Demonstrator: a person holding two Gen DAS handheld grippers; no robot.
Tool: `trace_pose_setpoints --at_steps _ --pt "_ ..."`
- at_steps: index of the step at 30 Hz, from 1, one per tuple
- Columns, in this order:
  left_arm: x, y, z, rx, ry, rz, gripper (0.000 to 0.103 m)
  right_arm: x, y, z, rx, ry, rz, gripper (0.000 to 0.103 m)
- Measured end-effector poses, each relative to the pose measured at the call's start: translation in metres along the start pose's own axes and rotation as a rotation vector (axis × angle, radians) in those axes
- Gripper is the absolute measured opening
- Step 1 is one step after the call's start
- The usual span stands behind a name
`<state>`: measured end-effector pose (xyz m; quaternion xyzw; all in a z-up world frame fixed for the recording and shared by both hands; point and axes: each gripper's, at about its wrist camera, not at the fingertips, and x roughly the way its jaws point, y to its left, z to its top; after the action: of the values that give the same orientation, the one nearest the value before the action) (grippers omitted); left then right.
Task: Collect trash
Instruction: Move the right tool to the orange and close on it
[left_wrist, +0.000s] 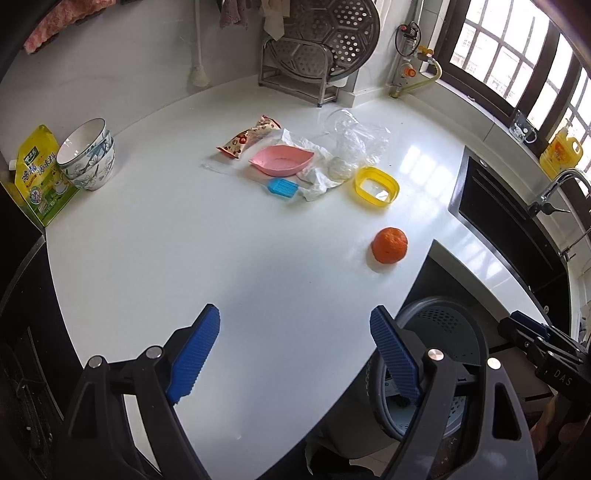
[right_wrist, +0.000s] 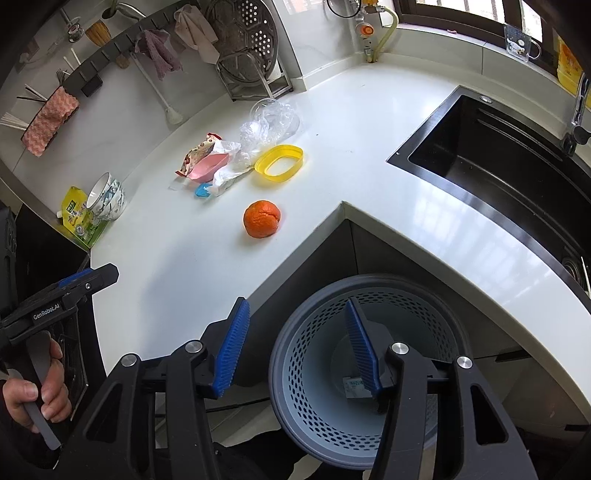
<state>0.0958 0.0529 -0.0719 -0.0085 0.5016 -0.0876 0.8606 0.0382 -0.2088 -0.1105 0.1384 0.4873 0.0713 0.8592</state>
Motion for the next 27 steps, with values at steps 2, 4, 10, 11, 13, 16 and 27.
trace_pose_setpoints --at_steps 2,4,10,11,13,16,27 --pt "0.007 0.011 0.008 -0.009 -0.002 0.0 0.082 0.009 0.006 0.004 0.006 0.002 -0.007 0.052" --pt "0.016 0.019 0.016 -0.018 -0.001 -0.002 0.083 0.018 0.011 0.008 0.013 0.007 -0.015 0.052" --pt "0.046 0.037 0.036 -0.031 0.016 -0.016 0.083 0.043 0.026 0.02 0.026 0.017 -0.047 0.052" --pt "0.05 0.038 0.038 -0.029 0.017 -0.018 0.083 0.047 0.027 0.023 0.031 0.019 -0.049 0.052" --pt "0.059 0.042 0.043 -0.022 0.019 -0.022 0.083 0.055 0.031 0.028 0.039 0.022 -0.054 0.052" --pt "0.071 0.046 0.053 -0.005 0.017 -0.025 0.083 0.065 0.036 0.035 0.045 0.021 -0.058 0.052" --pt "0.104 0.059 0.088 0.019 -0.006 -0.039 0.084 0.104 0.047 0.054 0.082 0.007 -0.081 0.053"
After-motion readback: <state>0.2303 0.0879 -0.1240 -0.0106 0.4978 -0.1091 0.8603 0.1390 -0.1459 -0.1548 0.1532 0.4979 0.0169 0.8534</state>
